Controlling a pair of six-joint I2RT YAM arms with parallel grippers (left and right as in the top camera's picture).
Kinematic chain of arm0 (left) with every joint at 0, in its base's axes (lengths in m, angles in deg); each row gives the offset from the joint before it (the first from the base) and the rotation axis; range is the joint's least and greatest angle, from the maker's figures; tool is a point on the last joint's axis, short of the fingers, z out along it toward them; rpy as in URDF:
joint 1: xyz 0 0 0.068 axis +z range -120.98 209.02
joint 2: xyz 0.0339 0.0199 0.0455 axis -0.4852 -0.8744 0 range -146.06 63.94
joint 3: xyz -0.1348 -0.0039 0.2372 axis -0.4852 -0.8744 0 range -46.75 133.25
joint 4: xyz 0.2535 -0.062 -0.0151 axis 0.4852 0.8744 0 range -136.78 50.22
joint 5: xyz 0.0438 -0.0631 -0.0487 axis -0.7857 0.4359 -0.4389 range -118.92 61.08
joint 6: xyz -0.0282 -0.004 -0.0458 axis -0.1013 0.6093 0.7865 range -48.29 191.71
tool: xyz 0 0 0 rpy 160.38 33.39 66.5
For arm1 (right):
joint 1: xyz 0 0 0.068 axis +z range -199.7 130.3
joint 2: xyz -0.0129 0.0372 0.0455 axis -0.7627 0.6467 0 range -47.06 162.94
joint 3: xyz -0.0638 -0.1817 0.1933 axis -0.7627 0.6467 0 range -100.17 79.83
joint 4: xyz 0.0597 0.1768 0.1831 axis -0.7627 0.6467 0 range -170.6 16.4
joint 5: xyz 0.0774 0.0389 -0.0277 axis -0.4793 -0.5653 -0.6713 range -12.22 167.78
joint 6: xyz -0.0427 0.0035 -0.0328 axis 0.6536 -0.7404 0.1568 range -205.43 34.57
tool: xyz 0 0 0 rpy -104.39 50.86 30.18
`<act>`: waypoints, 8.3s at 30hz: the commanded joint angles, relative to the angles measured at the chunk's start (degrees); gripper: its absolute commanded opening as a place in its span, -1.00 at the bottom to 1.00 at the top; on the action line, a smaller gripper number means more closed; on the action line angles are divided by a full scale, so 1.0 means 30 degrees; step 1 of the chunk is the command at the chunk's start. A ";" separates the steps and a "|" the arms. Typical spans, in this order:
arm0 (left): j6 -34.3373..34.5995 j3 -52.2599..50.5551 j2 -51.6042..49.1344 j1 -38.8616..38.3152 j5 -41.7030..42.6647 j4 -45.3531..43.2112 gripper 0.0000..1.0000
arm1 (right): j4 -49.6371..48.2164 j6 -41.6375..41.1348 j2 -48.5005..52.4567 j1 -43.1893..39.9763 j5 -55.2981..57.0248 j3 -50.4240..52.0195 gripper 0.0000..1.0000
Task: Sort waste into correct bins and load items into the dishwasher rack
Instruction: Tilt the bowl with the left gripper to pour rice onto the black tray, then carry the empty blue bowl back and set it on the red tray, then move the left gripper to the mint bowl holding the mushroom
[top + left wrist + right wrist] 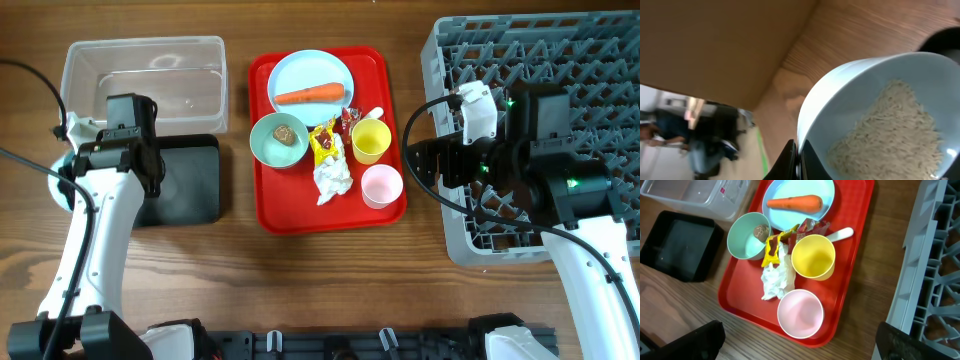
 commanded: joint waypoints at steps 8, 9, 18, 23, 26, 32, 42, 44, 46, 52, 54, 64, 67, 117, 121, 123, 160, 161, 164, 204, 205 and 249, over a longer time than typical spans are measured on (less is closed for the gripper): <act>-0.7810 0.0401 -0.0481 -0.0168 -0.5595 -0.5246 -0.92 | 0.0051 -0.0066 0.0685 0.0029 0.0219 -0.0284 0.99; -0.8976 0.0401 -0.0481 -0.0175 -0.5646 -0.6186 -0.92 | 0.0058 -0.0066 0.0801 0.0029 0.0211 -0.0284 0.99; -1.0236 0.0401 -0.0517 -0.0226 -0.5719 -0.7074 -0.92 | 0.0160 -0.0073 0.1428 0.0029 0.0211 -0.0284 0.99; -1.0637 0.0401 -0.0517 -0.0226 -0.5712 -0.7198 -0.92 | 0.0175 -0.0073 0.1428 0.0029 0.0211 -0.0284 0.99; -1.2866 0.0401 -0.0517 -0.0270 -0.6003 -0.9180 -0.92 | 0.0175 -0.0066 0.1428 0.0029 0.0211 -0.0284 0.99; -1.6320 0.0401 -0.0525 -0.1056 -0.5996 -1.2371 -0.92 | 0.0175 -0.0066 0.1428 0.0029 0.0211 -0.0284 0.99; -1.7682 0.0401 -0.0517 -0.1202 -0.6426 -1.2772 -0.92 | 0.0189 -0.0066 0.1428 0.0029 0.0211 -0.0284 0.98; -1.7733 0.0401 -0.0525 -0.1202 -0.6426 -1.2772 -0.92 | 0.0182 -0.0080 0.1428 0.0029 0.0211 -0.0284 0.99; -1.7879 0.0401 -0.0525 -0.1202 -0.6426 -1.2772 -0.92 | 0.0182 -0.0073 0.1428 0.0029 0.0211 -0.0284 0.99; -1.9751 0.0401 -0.0517 -0.1202 -0.7140 -1.3799 -0.92 | 0.0182 -0.0080 0.1428 0.0029 0.0211 -0.0284 0.99; -1.9832 0.0401 -0.0517 -0.1377 -0.7125 -1.3763 -0.92 | 0.0182 -0.0080 0.1428 0.0029 0.0211 -0.0284 0.99; -2.0232 0.0401 -0.0517 -0.3031 -0.7140 -1.3777 -0.92 | 0.0321 -0.0073 0.1428 0.0029 0.0211 -0.0284 1.00; -2.0312 0.0401 -0.0517 -0.3038 -0.7359 -1.3763 -0.92 | 0.0321 -0.0073 0.1428 0.0029 0.0211 -0.0284 0.99; -1.8170 -0.1464 -0.4262 -0.2834 -0.6594 -1.5147 -0.92 | 0.0459 -0.0066 0.1443 0.0029 0.0226 -0.0284 0.99; -1.7136 -0.1464 -0.4226 -0.3344 -0.6207 -1.5628 -0.92 | 0.0401 -0.0066 0.1443 0.0029 0.0306 -0.0284 1.00; -1.7282 -0.1464 -0.4226 -0.4058 -0.7388 -1.5788 -0.92 | 0.0430 -0.0066 0.1443 0.0029 0.0364 -0.0284 0.99; -0.1457 -0.1457 -0.1574 -1.4418 -0.2739 -0.7665 -0.92 | 0.0554 -0.0124 0.1443 0.0029 0.0357 -0.0284 0.99; -0.1122 -0.1457 -0.1282 -1.4571 -0.2280 -0.7788 -0.92 | 0.0568 -0.0117 0.1443 0.0029 0.0357 -0.0284 0.99; -0.0430 -0.1457 0.0022 -1.4972 0.0503 -0.7759 -0.92 | 0.0605 -0.0131 0.1443 0.0029 0.0357 -0.0284 0.99; 0.6994 -0.3242 -0.1727 -1.1708 1.6823 -0.4750 -0.92 | 0.0801 -0.0780 0.1443 0.0029 0.0342 -0.0284 0.99; 0.6994 -0.3242 -0.1727 -1.1650 1.6830 -0.4750 -0.91 | 0.0787 -0.0787 0.1443 0.0029 0.0342 -0.0284 0.99; 0.0692 0.1581 -0.1348 -0.9508 1.9205 -0.6222 0.64 | -0.1632 -0.1639 0.1443 0.0029 0.0124 -0.0291 1.00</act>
